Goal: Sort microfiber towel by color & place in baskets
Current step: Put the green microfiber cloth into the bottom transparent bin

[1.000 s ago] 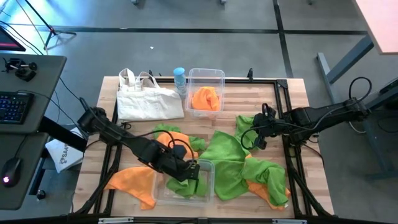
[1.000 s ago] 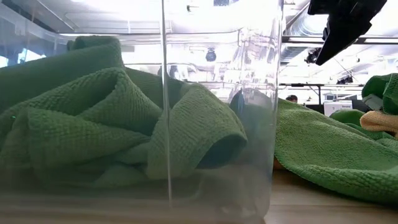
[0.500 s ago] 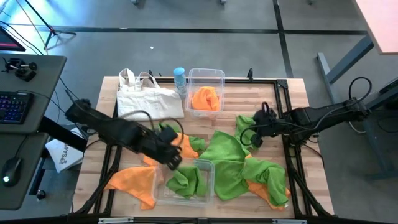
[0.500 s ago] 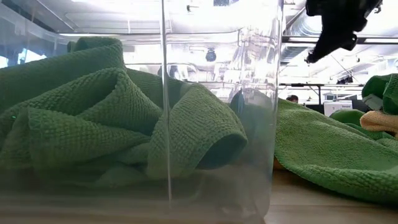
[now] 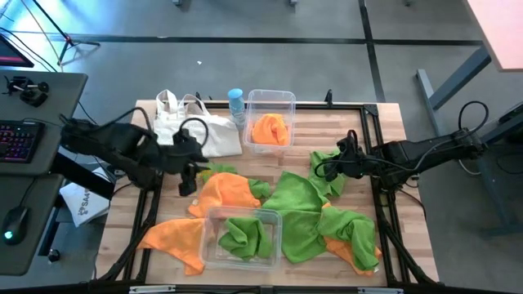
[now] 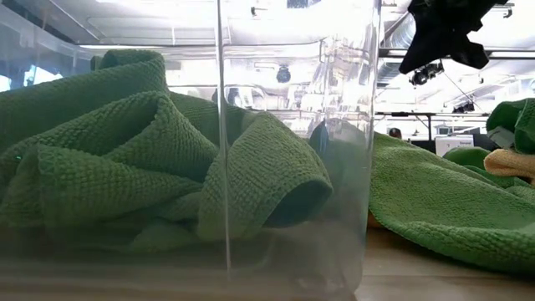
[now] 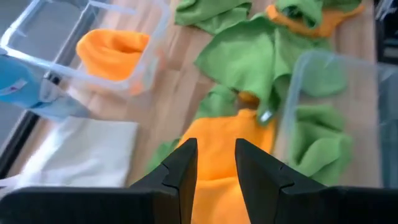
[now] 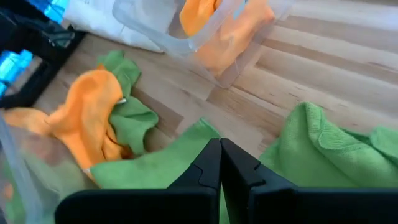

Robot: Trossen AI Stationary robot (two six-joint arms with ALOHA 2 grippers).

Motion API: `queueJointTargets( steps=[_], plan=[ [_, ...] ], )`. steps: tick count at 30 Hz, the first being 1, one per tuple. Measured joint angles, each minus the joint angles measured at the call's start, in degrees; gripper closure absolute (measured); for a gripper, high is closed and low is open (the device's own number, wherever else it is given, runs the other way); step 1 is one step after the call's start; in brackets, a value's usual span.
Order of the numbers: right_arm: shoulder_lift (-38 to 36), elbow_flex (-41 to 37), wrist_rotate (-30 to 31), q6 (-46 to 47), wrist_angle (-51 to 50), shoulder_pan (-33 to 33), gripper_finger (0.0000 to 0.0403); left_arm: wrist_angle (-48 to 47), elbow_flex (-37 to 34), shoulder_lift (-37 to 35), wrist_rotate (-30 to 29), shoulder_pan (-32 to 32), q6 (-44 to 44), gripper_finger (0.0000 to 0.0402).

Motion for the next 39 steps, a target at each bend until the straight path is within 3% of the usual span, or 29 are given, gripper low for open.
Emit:
queueJointTargets(
  steps=[8, 15, 24, 32, 39],
  plan=[
    [2.26, 0.0, 0.42, 5.09, -0.25, -1.05, 0.0403, 13.2, -20.17, -13.95, 5.76, 5.06, 5.92, 0.0305],
    [7.24, 0.0, -8.75, 1.73, -3.23, -6.08, 0.0403, 20.51, -31.08, -21.8, 7.77, 7.15, 9.23, 0.0305],
    [9.48, 0.0, -23.8, -5.45, -11.12, -9.72, 0.0403, 20.78, -34.16, -22.17, 6.89, 7.43, 9.18, 0.0305],
    [9.45, 0.0, -39.98, -9.54, -13.9, -5.92, 0.0402, 20.62, -34.45, -20.39, 6.87, 7.4, 9.16, 0.0305],
    [9.42, 0.01, -41.66, -3.49, -18.82, 3.96, 0.0354, 20.6, -34.43, -19.62, 6.85, 7.4, 9.16, 0.0305]
  ],
)
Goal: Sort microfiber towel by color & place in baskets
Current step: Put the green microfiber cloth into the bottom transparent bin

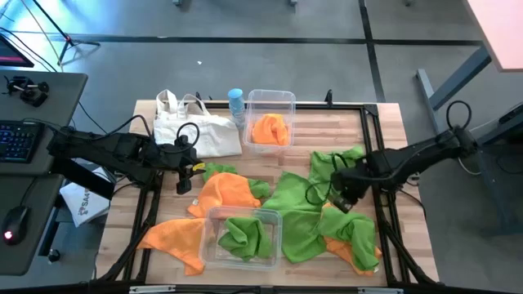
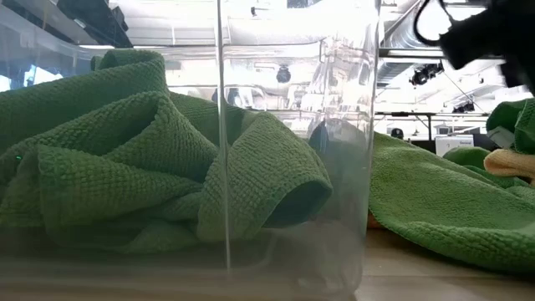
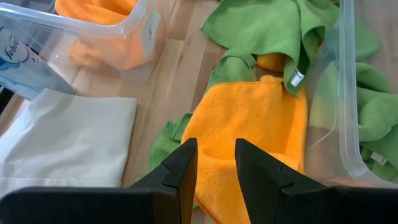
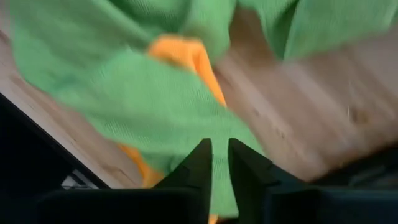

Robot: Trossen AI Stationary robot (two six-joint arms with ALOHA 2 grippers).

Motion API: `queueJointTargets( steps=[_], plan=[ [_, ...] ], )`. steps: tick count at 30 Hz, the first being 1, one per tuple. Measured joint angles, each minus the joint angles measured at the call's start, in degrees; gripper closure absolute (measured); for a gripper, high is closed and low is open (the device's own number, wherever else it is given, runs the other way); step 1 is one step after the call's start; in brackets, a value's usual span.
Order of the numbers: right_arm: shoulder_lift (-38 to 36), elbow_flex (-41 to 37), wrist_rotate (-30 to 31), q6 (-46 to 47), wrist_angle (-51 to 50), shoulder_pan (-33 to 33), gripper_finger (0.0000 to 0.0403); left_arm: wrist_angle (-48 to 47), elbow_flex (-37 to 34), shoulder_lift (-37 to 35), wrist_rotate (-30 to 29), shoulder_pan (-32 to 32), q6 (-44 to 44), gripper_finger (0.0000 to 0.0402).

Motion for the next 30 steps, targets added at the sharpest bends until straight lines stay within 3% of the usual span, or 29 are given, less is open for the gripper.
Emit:
queueJointTargets(
  steps=[10, 14, 22, 30],
  plan=[
    [-0.15, 0.21, -1.05, 22.43, 0.28, 15.15, 0.0257, -0.02, 0.0, -0.02, -1.56, 0.0, 0.02, 0.0305],
    [-0.15, 0.23, 2.04, 31.27, 1.44, 19.35, 0.0236, -0.04, 0.0, -0.02, -4.07, 0.0, 0.02, 0.0305],
    [0.06, 0.15, 6.37, 43.29, 2.81, 25.3, 0.0223, -0.04, 0.02, -0.02, -4.83, 0.0, 0.02, 0.0305],
    [4.82, 0.1, 7.39, 44.44, 7.61, 27.77, 0.0223, -0.04, 0.02, -0.02, -4.82, 0.0, 0.04, 0.0305]
  ],
)
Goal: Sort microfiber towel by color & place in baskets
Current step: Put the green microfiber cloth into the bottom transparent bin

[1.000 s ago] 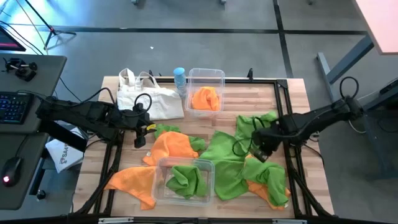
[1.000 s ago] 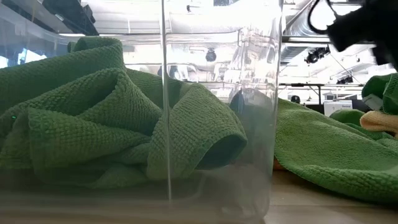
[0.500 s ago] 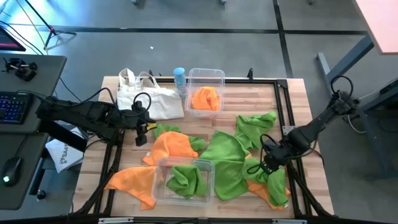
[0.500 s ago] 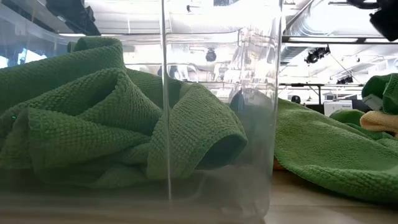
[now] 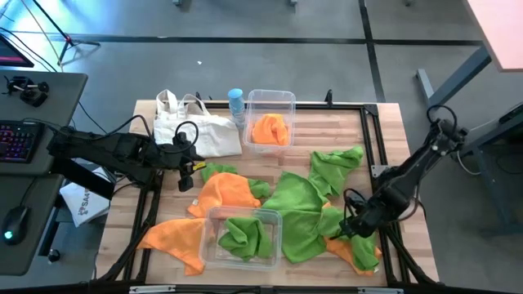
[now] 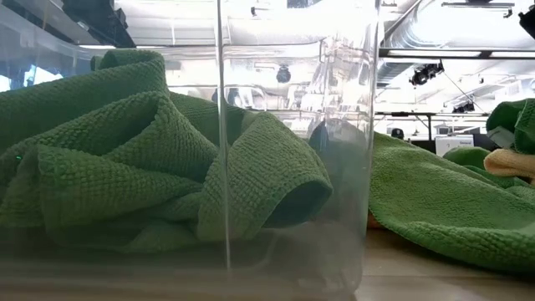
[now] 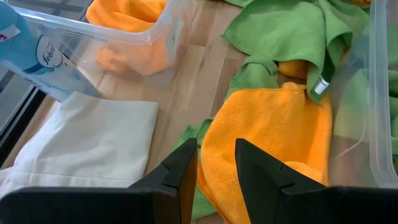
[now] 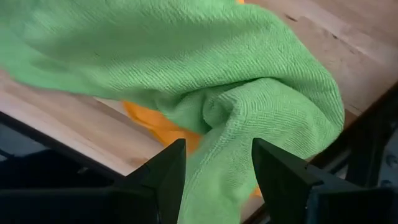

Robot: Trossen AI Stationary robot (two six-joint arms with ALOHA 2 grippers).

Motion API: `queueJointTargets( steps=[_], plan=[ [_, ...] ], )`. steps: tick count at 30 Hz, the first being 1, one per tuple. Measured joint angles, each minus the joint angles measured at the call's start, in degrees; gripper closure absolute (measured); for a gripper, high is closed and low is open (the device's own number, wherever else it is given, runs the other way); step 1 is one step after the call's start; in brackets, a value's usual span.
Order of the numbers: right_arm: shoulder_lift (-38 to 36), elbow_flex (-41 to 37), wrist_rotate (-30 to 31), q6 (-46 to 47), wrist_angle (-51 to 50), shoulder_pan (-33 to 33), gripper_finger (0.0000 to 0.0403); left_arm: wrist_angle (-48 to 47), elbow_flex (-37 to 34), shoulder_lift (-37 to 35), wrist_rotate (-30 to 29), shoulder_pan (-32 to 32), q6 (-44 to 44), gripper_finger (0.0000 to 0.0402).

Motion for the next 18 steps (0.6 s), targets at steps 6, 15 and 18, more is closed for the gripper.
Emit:
queueJointTargets(
  steps=[6, 15, 18],
  plan=[
    [5.96, -0.05, -4.48, -1.28, -1.02, 0.3, 0.0225, 0.0, 0.0, 0.0, 0.01, 0.0, -0.02, 0.0305],
    [8.41, -0.09, 0.7, -3.98, 3.64, 0.31, 0.0372, 0.0, 0.0, 0.01, 0.01, 0.0, -0.12, 0.0305],
    [8.41, -0.09, 0.61, -3.85, 3.5, 0.31, 0.0388, 0.0, 0.0, 0.0, 0.04, 0.0, -0.96, 0.0305]
  ],
)
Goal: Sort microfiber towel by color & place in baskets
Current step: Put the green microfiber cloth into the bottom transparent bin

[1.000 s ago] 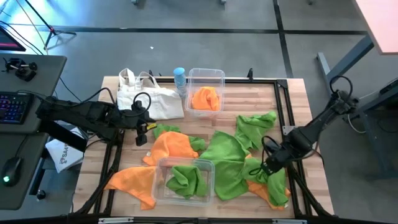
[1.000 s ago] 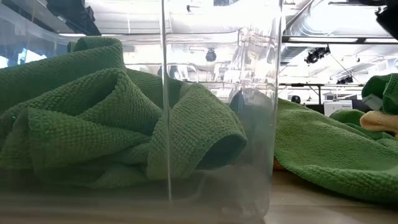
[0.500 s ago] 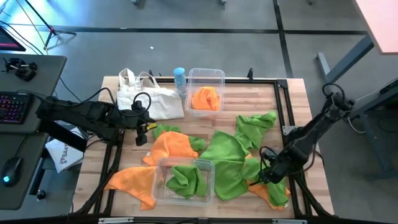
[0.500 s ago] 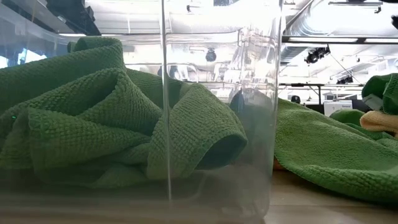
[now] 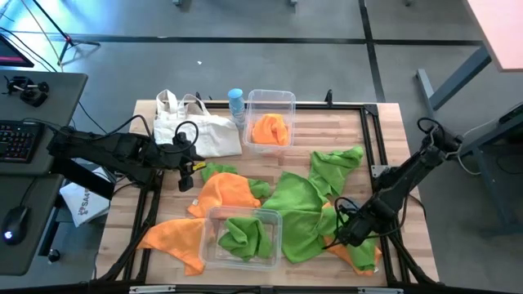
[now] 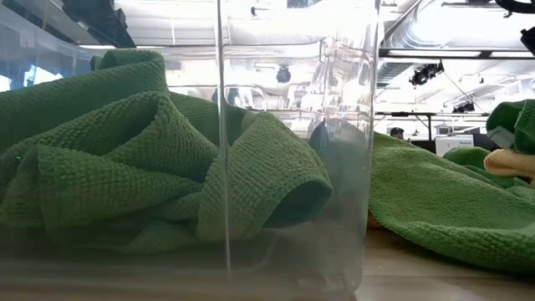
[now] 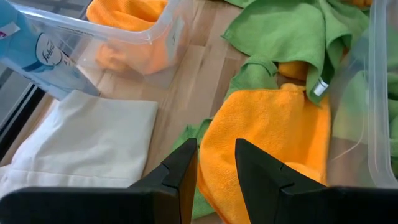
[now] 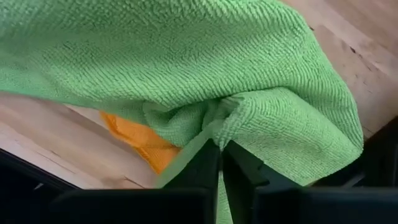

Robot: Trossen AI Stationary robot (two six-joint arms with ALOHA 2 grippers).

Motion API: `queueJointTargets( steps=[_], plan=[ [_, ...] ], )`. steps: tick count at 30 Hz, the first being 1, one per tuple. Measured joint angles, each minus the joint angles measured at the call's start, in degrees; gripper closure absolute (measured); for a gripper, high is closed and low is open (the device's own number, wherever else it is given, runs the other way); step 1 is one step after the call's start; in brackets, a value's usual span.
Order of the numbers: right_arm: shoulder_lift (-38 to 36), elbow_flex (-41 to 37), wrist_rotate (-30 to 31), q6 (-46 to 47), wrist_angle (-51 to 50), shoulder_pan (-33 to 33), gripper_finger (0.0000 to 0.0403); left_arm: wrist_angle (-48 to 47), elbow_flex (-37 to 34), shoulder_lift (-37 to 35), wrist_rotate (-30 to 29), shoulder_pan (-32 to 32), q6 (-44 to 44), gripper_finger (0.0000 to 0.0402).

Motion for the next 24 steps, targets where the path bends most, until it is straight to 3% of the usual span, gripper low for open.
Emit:
queueJointTargets(
  steps=[5, 11, 17, 24],
  plan=[
    [-0.04, 3.01, 2.03, -1.87, -2.78, 0.25, 0.0399, 0.11, 0.0, 0.0, 2.06, -0.04, -2.92, 0.0305],
    [-0.09, 13.86, 8.56, -6.47, -22.51, 1.67, 0.04, 0.35, 0.0, 0.0, 3.48, -0.04, -3.51, 0.0305],
    [-0.13, 28.53, 23.6, -10.84, -35.15, 4.12, 0.0402, 0.42, 0.0, 0.0, 3.52, -0.04, -6.93, 0.0305],
    [-0.11, 42.06, 43.37, -24.6, -34.61, 4.72, 0.0402, 0.4, 0.0, 0.0, 3.33, -0.04, -5.67, 0.0305]
  ],
)
